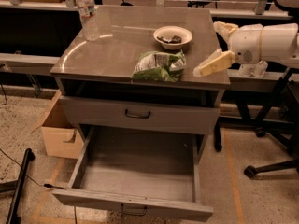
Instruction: Pick green jalapeno chip bag from middle drawer and place on counter
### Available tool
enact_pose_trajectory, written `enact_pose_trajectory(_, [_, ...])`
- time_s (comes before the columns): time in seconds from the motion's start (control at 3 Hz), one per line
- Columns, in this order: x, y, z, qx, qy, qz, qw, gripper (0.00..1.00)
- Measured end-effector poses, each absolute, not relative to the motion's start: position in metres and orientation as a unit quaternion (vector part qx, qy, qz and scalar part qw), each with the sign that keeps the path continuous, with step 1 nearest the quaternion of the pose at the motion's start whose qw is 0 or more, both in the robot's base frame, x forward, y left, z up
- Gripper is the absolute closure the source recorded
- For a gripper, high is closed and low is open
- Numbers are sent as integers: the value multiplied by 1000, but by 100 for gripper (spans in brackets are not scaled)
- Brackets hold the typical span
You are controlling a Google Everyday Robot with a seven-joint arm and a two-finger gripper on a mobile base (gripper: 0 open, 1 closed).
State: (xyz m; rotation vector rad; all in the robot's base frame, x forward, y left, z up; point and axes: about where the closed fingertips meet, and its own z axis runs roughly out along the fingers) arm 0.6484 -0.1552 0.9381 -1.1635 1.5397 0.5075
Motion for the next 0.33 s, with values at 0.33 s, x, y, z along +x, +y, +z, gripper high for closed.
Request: enact_pose_trajectory(0.33, [647,-157,939,-489,649,213,542,0])
